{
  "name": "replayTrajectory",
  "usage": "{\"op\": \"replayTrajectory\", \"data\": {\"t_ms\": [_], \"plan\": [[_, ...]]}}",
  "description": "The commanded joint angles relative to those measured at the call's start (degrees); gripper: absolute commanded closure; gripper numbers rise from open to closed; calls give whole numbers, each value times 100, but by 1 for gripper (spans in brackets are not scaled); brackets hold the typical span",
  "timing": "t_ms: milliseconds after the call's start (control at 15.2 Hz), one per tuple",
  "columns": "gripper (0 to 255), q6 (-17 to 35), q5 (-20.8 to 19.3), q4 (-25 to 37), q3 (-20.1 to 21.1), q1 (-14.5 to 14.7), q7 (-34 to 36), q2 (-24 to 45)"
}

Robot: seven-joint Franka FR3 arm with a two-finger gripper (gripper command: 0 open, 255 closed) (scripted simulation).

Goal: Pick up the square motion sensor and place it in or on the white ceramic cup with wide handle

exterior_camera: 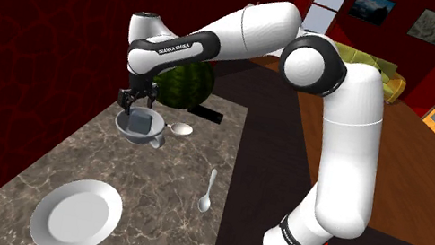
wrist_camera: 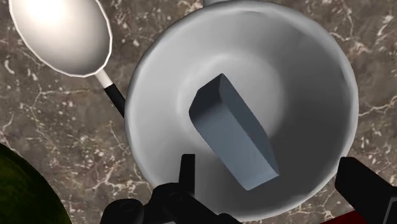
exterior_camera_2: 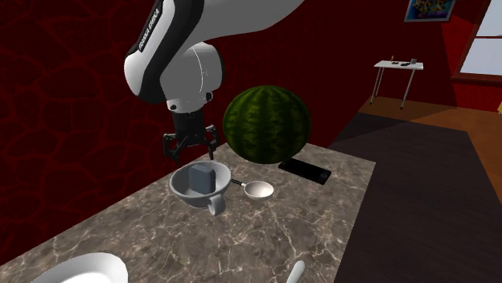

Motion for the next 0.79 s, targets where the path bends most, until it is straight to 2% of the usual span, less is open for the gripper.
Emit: {"op": "replayTrajectory", "data": {"t_ms": [0,198,726], "plan": [[0,-151,17,65,10,-3,-11,-87],[0,-587,60,292,34,-6,-38,-298],[0,-587,60,292,34,-6,-38,-298]]}}
